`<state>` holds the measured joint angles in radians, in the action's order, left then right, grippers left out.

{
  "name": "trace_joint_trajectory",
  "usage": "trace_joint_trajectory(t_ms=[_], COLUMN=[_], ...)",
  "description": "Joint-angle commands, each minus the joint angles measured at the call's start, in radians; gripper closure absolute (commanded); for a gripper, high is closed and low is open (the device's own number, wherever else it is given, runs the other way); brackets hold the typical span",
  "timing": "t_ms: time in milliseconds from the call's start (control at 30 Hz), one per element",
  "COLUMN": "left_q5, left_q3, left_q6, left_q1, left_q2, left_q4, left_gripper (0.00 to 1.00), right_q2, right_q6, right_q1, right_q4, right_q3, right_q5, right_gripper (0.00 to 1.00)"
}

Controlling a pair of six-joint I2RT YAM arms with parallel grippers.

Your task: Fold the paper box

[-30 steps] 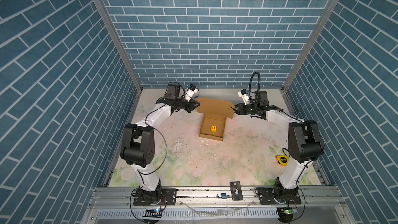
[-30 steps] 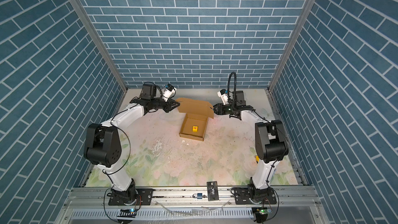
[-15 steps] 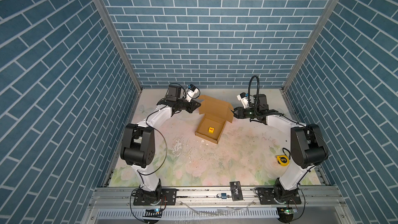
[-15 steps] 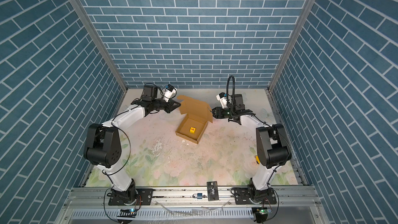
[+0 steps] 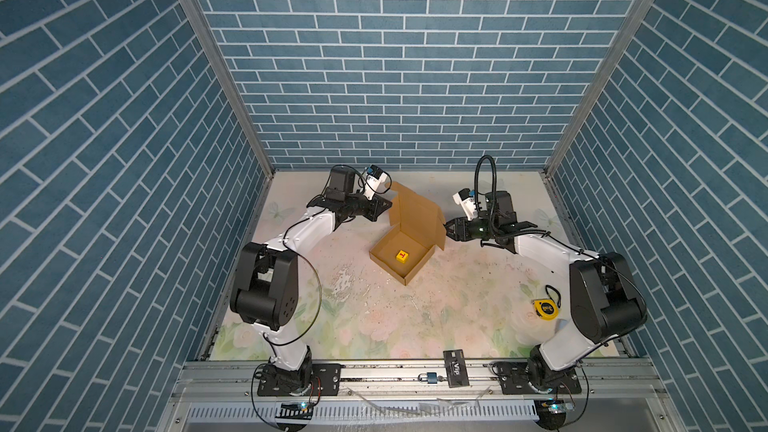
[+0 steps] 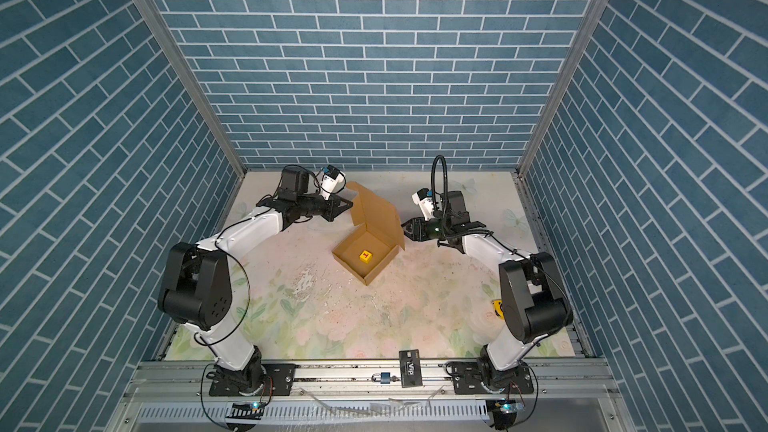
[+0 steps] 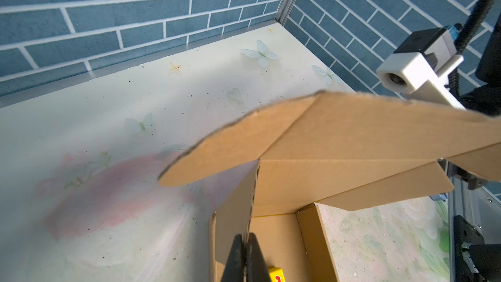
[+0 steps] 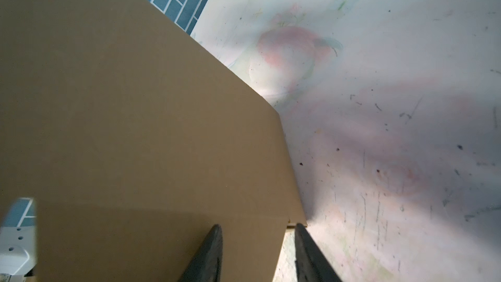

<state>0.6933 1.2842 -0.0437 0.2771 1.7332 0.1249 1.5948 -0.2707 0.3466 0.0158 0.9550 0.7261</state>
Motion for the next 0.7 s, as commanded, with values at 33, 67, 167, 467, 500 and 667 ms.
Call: trace_joint_trajectory(t_ms=[33,67,167,467,500,667], left_q5=[-0.008,-0.005,0.0,0.009,0.006,0.0], left_q3=[-0.01,-0.017,-0.009,-0.006,-0.005,0.0], left_q6=[-0.001,0.011,0.031,0.027,0.023,0.022], left_q1=[0.003,0.004,0.005,0.022,0.021,0.023], left_q2=[-0.034,-0.032,-0.034,-0.034,-0.032,-0.028], left_q4=[0.001,-0.015,-0.004,0.009,0.012,0.021], left_gripper=[0.94,0.94,0.94,0.94,0.94,0.94], right_q2=[-0.084,-0.096,-0.117,-0.127,-0.129,-0.14], right_q6=[0.081,0.093,0.094,0.146,0.163,0.242], right_q1=[0.002,0.002,0.016,0.078,0.082,0.093], right_q4=[0.003,0.013,0.016,0.07,0.074,0.098], right_q3=[-0.061,-0.077,-0.088,-0.097,-0.104,-0.142], right_q5=[-0.016,-0.021,-0.034,0.02,0.034,0.073], right_gripper=[0.55,0.55,0.56,0.56,0.55,0.54])
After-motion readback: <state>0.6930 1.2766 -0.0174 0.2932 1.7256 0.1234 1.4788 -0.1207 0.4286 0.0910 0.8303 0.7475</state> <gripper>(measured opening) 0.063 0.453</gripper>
